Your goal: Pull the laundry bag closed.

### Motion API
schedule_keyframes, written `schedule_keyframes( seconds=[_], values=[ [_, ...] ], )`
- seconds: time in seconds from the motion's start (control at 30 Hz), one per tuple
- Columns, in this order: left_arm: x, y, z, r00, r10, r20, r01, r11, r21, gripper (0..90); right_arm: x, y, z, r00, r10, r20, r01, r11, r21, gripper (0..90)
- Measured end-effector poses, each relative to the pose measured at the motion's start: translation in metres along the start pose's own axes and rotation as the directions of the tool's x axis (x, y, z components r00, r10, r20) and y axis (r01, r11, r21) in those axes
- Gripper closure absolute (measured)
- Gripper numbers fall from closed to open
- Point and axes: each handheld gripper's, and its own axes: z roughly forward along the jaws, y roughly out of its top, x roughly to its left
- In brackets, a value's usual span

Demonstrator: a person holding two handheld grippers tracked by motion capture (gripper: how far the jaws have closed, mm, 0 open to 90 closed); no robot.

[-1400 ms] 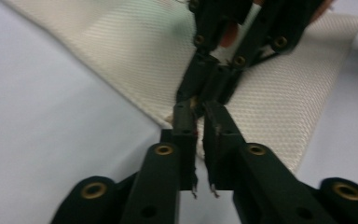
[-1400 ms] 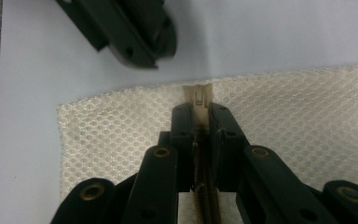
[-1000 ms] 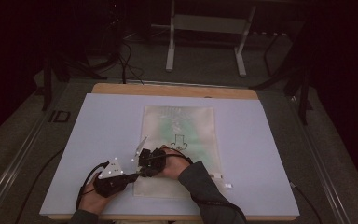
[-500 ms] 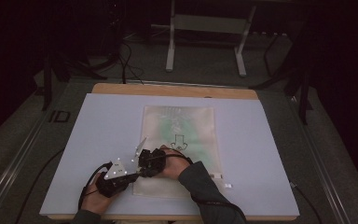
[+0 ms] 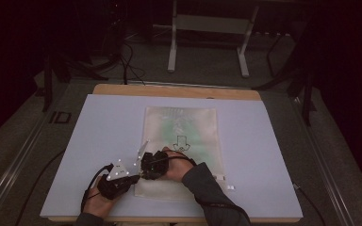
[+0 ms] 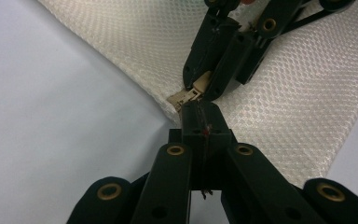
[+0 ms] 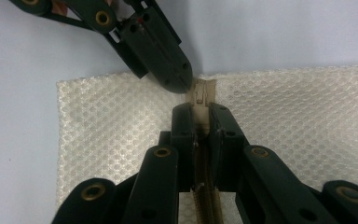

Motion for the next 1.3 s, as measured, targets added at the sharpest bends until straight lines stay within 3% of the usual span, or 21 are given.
schedule_keyframes(
  seconds=[0.37, 0.63, 0.7, 0.8, 1.0, 1.23, 1.3],
  values=[
    [-0.001, 0.000, 0.000, 1.0000, -0.006, -0.008, 0.006, 1.0000, 0.004, 90.0, 0.006, -0.002, -0.004, 0.9990, -0.029, 0.034, 0.027, 0.999, 0.046, 82.3],
    [-0.001, -0.001, 0.000, 0.9999, 0.006, -0.008, -0.006, 0.9999, -0.014, 89.8, 0.004, -0.009, -0.006, 0.9997, -0.010, 0.023, 0.010, 1.000, 0.029, 82.2],
    [0.001, -0.001, -0.001, 0.9999, -0.011, 0.008, 0.011, 0.9998, -0.016, 89.7, 0.004, -0.009, -0.006, 0.9996, -0.015, 0.025, 0.014, 0.999, 0.031, 82.2],
    [0.001, -0.001, -0.002, 0.9999, -0.003, 0.017, 0.003, 0.9997, -0.026, 89.6, 0.004, -0.009, -0.006, 0.9996, -0.013, 0.025, 0.012, 1.000, 0.026, 82.1],
    [0.003, 0.005, -0.006, 0.9993, -0.038, -0.001, 0.038, 0.9955, -0.087, 89.0, 0.004, -0.010, -0.006, 0.9994, -0.018, 0.029, 0.017, 1.000, 0.018, 82.1],
    [0.005, 0.008, -0.001, 0.9984, -0.052, -0.022, 0.050, 0.9954, -0.082, 87.9, 0.006, -0.008, -0.005, 0.9990, -0.027, 0.036, 0.026, 0.999, 0.021, 82.1],
    [0.006, 0.008, 0.000, 0.9981, -0.062, 0.001, 0.062, 0.9940, -0.090, 86.5, 0.006, -0.008, -0.005, 0.9990, -0.026, 0.037, 0.025, 0.999, 0.023, 82.1]
  ],
)
